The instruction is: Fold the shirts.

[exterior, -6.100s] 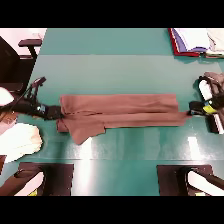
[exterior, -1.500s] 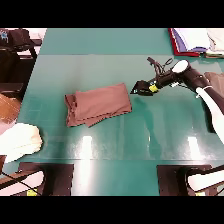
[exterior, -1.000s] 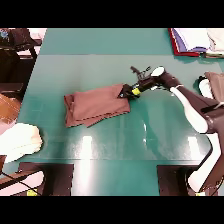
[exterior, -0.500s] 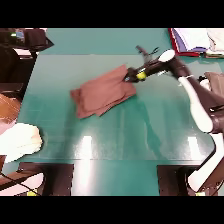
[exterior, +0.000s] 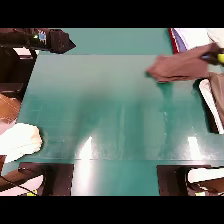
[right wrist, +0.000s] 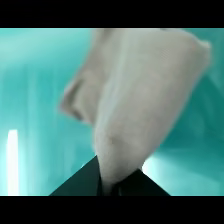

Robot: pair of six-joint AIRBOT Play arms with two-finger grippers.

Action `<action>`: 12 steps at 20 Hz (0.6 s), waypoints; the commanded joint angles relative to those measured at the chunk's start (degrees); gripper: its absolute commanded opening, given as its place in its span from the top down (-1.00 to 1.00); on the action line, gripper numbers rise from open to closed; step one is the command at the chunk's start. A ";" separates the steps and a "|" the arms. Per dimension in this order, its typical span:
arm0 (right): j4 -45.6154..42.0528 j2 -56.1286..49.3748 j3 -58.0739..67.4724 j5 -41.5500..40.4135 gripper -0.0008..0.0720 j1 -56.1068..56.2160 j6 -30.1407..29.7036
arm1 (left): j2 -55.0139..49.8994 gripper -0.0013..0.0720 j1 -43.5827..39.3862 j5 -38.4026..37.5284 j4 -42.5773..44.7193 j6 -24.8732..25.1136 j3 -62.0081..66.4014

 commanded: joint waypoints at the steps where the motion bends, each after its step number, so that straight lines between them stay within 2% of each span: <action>1: -0.57 1.86 -0.15 -2.78 0.92 -12.07 0.98 | 0.04 0.91 -0.52 0.33 -0.15 -0.44 0.00; 4: 0.44 1.64 -0.15 -7.78 0.92 -16.90 0.96 | 0.04 0.91 -0.52 0.33 -0.15 -1.86 0.00; 8: 6.23 1.70 0.00 -14.51 0.92 -18.51 0.63 | 0.04 0.91 -0.52 0.28 -0.20 -1.88 0.00; 12: 9.75 1.70 3.26 -15.32 0.92 -18.51 -0.11 | 0.04 0.91 -0.52 -0.57 -0.17 -1.84 0.00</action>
